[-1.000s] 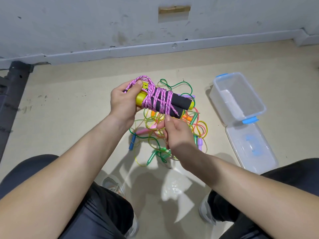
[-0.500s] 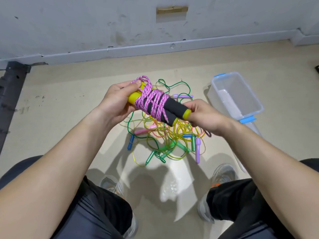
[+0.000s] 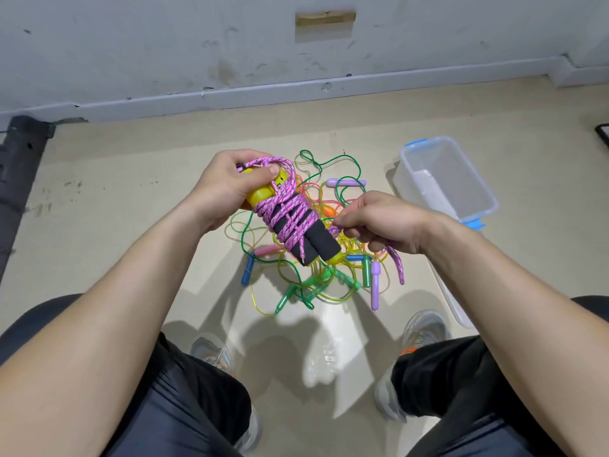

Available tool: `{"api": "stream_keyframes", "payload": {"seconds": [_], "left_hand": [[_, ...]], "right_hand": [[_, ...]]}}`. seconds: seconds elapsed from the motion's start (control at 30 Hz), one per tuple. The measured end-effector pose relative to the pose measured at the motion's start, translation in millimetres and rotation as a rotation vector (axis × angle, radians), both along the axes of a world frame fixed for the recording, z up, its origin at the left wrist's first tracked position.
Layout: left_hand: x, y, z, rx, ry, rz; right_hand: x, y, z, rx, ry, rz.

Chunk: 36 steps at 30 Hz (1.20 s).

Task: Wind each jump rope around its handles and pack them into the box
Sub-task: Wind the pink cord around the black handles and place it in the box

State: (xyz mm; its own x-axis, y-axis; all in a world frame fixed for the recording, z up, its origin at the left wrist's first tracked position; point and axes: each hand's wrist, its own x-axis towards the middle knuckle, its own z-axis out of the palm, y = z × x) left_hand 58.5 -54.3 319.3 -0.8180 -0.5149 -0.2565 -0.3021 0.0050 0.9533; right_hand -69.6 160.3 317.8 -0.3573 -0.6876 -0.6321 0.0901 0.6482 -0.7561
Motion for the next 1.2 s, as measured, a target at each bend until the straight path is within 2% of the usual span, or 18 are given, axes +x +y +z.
{"api": "stream_keyframes", "payload": {"seconds": [0.13, 0.23, 0.33, 0.43, 0.63, 0.8, 0.93, 1.03, 1.2], "left_hand": [[-1, 4, -4, -0.145, -0.027, 0.004], [-1, 3, -8, -0.161, -0.005, 0.083], [-4, 3, -12, -0.209, 0.033, 0.173], [-5, 4, -14, -0.178, 0.077, 0.284], [-5, 3, -14, -0.084, 0.091, 0.372], [-6, 4, -11, -0.005, 0.061, 0.368], [-5, -2, -8, 0.087, 0.046, 0.332], [-5, 0, -5, 0.143, 0.077, 0.313], [-4, 1, -9, 0.245, 0.084, 0.382]], "right_hand": [[-5, -1, 4, 0.047, -0.127, -0.185], [-2, -5, 3, 0.021, -0.218, -0.381], [22, -11, 0, -0.079, -0.253, -0.562], [49, -13, -8, -0.228, -0.225, -0.663], [56, -12, -9, -0.310, -0.146, -0.713], [39, -11, -7, -0.189, 0.076, -0.629], [23, -9, 0, -0.223, 0.149, -0.629], [24, -6, 2, -0.262, 0.034, -0.676], [33, -7, 5, -0.401, -0.311, -0.903]]}}
